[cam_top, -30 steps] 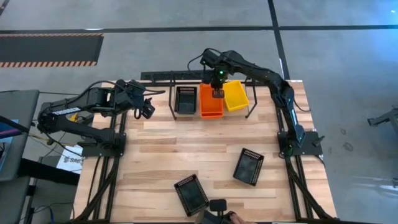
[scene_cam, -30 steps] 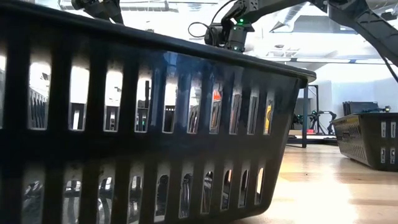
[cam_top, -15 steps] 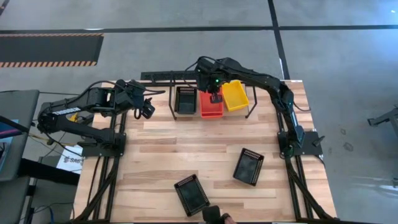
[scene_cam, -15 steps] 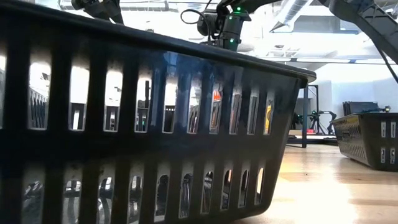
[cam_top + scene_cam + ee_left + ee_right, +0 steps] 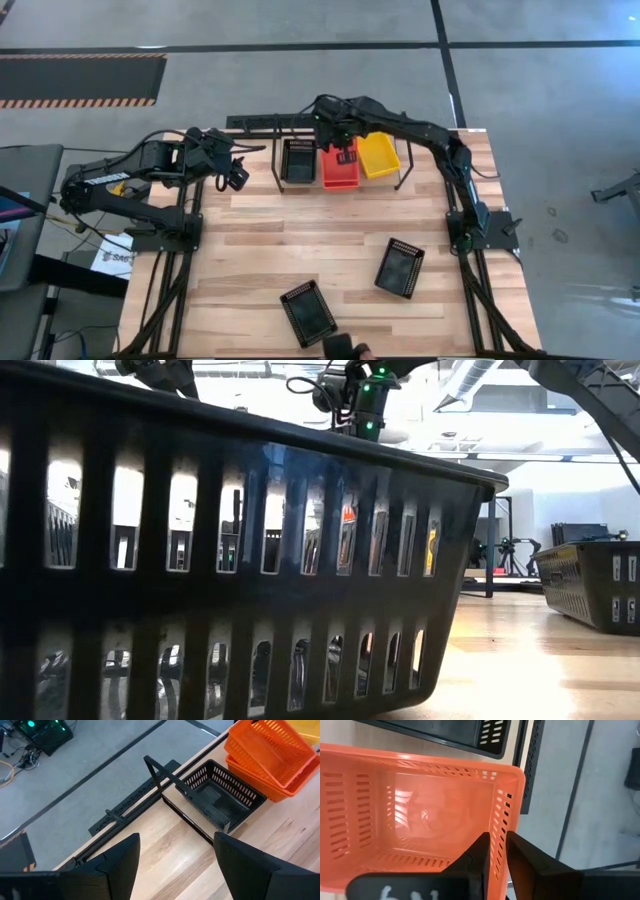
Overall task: Stack baskets on shelf by color
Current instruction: Stack the orange bin on top of the other orange bin on the shelf
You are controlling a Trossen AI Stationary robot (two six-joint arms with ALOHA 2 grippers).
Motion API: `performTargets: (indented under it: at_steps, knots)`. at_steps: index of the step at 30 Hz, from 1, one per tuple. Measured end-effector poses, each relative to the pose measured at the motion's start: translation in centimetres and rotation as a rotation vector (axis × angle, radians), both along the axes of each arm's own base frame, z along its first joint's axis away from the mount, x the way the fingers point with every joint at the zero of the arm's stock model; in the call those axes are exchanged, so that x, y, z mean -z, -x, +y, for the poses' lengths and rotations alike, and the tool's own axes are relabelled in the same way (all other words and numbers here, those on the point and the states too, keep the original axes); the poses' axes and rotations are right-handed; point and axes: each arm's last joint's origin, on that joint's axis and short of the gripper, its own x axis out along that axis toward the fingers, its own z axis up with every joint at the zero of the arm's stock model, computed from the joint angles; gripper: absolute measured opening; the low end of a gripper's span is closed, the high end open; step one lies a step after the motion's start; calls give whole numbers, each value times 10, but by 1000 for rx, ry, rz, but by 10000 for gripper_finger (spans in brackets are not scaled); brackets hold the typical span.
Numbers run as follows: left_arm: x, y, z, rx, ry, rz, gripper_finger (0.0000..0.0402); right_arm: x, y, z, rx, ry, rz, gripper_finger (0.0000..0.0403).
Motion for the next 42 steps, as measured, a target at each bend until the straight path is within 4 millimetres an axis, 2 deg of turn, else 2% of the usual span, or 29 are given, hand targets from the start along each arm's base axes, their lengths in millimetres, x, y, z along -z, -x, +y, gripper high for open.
performTargets:
  at_steps: [6, 13, 22, 31, 42]
  knots:
    - [0, 0, 0, -1, -1, 0, 242, -5, -3, 6, -21, 36, -14, 84]
    - [0, 0, 0, -1, -1, 0, 242, -8, 1, -1, 6, 73, -13, 84]
    - [0, 0, 0, -1, -1, -1, 242, -6, 10, -22, 58, -20, -65, 84]
    - [0, 0, 0, -1, -1, 0, 242, -4, 11, -24, 47, -105, -114, 84]
    - [0, 0, 0, -2, 0, -1, 242, -2, 13, -30, 57, -118, -118, 84]
